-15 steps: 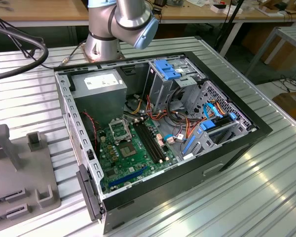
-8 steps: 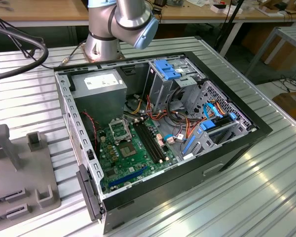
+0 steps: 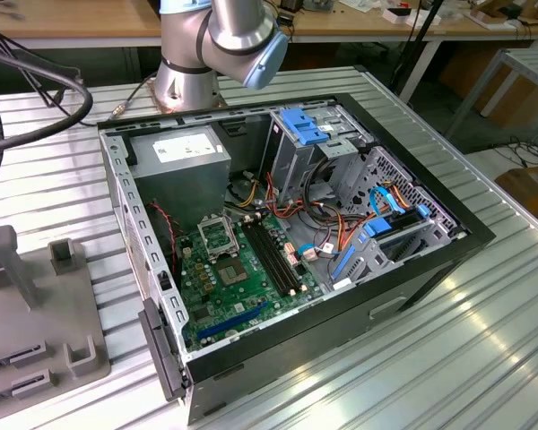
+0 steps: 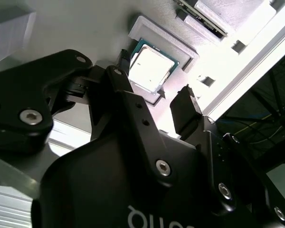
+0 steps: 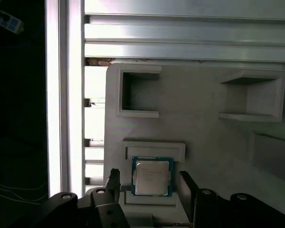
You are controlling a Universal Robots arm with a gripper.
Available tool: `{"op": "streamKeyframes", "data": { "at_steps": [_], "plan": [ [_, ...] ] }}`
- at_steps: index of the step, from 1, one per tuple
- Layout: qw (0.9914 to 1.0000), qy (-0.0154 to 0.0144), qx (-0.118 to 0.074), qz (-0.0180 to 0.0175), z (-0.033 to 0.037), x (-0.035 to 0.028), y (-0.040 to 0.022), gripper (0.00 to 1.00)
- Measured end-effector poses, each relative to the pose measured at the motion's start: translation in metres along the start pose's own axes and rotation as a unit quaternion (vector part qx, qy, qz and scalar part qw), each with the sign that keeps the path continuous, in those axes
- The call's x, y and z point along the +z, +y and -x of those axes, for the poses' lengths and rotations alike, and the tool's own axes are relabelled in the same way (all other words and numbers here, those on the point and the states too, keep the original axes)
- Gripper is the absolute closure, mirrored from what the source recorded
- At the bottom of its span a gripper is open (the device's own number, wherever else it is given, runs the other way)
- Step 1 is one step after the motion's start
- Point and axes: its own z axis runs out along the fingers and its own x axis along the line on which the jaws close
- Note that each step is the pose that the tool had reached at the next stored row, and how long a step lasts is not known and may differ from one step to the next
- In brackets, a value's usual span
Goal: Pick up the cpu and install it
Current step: 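Pick up the cpu and move it towards the insertion slot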
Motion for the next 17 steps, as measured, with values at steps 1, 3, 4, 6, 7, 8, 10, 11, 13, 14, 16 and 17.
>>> {"op": "streamKeyframes", "data": {
  "at_steps": [1,3,4,6,7,8,10,11,13,14,16,17],
  "plan": [
    [1.00000,0.0000,0.000,0.0000,0.0001,0.0010,0.0001,0.39],
    [1.00000,0.0001,0.003,0.0000,0.0001,0.0043,0.0001,0.39],
    [0.99999,0.0001,0.005,0.0001,0.0002,0.0052,0.0002,0.39],
    [0.99998,0.0002,0.006,0.0001,0.0003,0.0067,0.0003,0.39],
    [0.99998,0.0002,0.006,0.0001,0.0003,0.0073,0.0005,0.39],
    [0.99998,0.0002,0.007,0.0001,0.0003,0.0079,0.0008,0.39],
    [0.99997,0.0002,0.007,0.0001,0.0004,0.0098,0.0013,0.39],
    [0.99997,0.0002,0.007,0.0001,0.0004,0.0103,0.0014,0.39],
    [0.99997,0.0003,0.008,0.0001,0.0004,0.0112,0.0016,0.39],
    [0.99997,0.0003,0.008,0.0001,0.0005,0.0117,0.0017,0.39],
    [0.99996,0.0002,0.008,0.0001,0.0009,0.0122,0.0018,0.39],
    [0.99996,0.0002,0.008,0.0001,0.0013,0.0123,0.0017,0.39]
  ]
}}
